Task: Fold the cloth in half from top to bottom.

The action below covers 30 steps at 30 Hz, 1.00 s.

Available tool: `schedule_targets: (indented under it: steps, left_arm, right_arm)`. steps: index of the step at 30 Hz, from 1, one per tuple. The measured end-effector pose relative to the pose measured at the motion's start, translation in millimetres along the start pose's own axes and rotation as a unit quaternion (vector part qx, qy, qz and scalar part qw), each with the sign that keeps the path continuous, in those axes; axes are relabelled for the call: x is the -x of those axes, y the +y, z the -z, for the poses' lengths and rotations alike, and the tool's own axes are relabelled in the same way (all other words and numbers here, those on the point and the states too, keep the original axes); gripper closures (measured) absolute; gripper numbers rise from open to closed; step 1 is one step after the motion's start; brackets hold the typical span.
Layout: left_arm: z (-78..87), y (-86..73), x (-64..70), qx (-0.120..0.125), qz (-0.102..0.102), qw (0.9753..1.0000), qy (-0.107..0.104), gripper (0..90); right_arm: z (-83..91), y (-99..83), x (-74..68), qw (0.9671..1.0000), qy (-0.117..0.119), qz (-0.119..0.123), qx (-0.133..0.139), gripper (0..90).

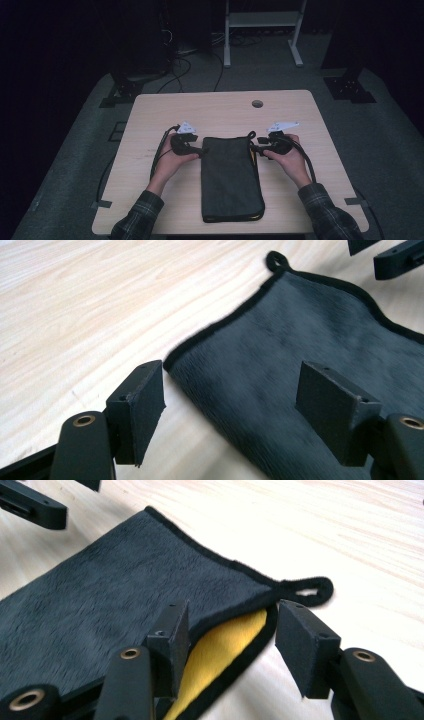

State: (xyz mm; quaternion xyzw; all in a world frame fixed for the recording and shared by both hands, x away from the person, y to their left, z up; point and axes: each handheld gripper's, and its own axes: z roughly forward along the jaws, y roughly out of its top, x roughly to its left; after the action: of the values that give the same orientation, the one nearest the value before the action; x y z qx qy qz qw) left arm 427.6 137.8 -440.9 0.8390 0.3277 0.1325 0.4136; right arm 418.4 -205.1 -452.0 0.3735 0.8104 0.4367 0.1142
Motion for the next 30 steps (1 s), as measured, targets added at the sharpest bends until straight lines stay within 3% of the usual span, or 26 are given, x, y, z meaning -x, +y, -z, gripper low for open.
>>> schedule_targets:
  steps: [5,18,21,24,30]
  left_arm:
    - [-14.2,4.6,-8.8,-0.006,0.005,1.0000,0.003,27.5]
    - [-37.1,2.9,-21.3,-0.023,0.013,0.9990,0.037,29.0]
    - [-40.1,0.9,-24.3,-0.026,0.016,0.9987,0.042,29.5]
    - [-42.6,-0.8,-26.0,-0.032,0.010,0.9985,0.044,30.1]
    - [-48.0,-3.7,-25.9,-0.036,0.009,0.9989,0.027,39.9]
  right_arm:
    - [-12.0,4.9,4.4,0.9999,-0.006,-0.009,0.000,46.4]
    - [-47.0,4.3,18.3,0.9992,-0.022,-0.025,-0.022,47.1]
    - [-49.2,3.4,20.8,0.9991,-0.030,-0.014,-0.026,49.4]
    - [-48.8,1.1,19.9,0.9991,-0.032,0.014,-0.023,50.6]
    - [-48.5,0.2,16.5,0.9992,-0.021,0.024,-0.023,62.2]
